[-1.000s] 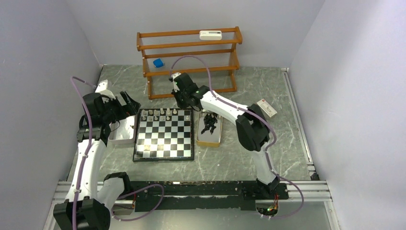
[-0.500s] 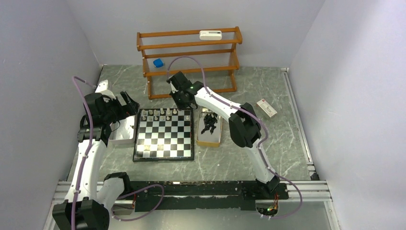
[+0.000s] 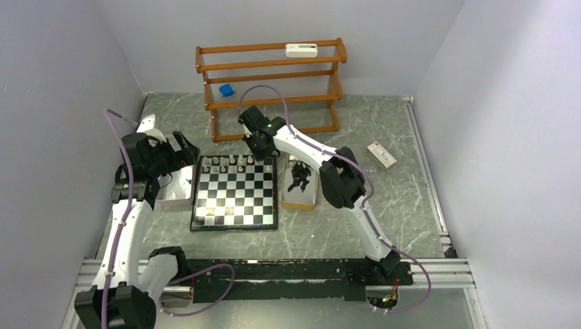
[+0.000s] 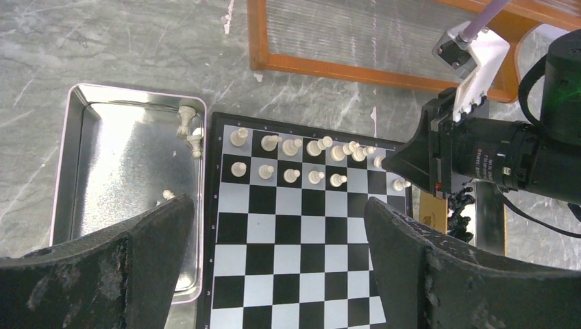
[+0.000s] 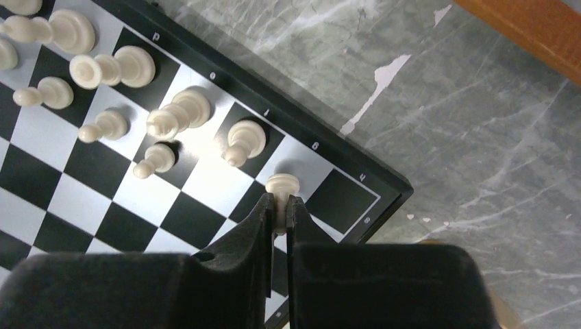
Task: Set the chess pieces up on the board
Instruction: Place the chess piece on the chessboard.
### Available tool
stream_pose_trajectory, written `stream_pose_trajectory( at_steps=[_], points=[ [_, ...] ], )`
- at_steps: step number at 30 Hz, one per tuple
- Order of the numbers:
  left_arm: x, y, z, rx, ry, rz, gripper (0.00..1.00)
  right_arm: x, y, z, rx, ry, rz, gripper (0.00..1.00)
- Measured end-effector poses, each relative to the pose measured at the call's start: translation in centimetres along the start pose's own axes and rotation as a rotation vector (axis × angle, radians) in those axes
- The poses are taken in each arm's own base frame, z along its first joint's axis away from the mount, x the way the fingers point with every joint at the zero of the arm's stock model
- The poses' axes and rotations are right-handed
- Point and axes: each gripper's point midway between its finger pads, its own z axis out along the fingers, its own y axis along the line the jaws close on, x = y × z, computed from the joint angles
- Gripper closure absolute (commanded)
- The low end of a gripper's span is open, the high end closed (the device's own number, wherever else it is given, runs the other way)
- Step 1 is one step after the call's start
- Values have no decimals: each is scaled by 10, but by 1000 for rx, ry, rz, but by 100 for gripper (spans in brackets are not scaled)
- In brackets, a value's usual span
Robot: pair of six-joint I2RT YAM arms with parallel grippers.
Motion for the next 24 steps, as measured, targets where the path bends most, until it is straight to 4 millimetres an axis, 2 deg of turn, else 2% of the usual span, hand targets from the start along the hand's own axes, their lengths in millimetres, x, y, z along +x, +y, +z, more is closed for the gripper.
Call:
stream_pose_trajectory(
  at_steps=[4,17,24],
  points=[
    [0,0,0,0,2,0,2,-2,-1,7,8,7,-1,86],
    [1,0,1,-1,4,-1,2,-2,-3,8,22,20,-1,77],
    [1,0,1,-1,4,-1,2,7,-5,16,33,54,-3,75]
  ],
)
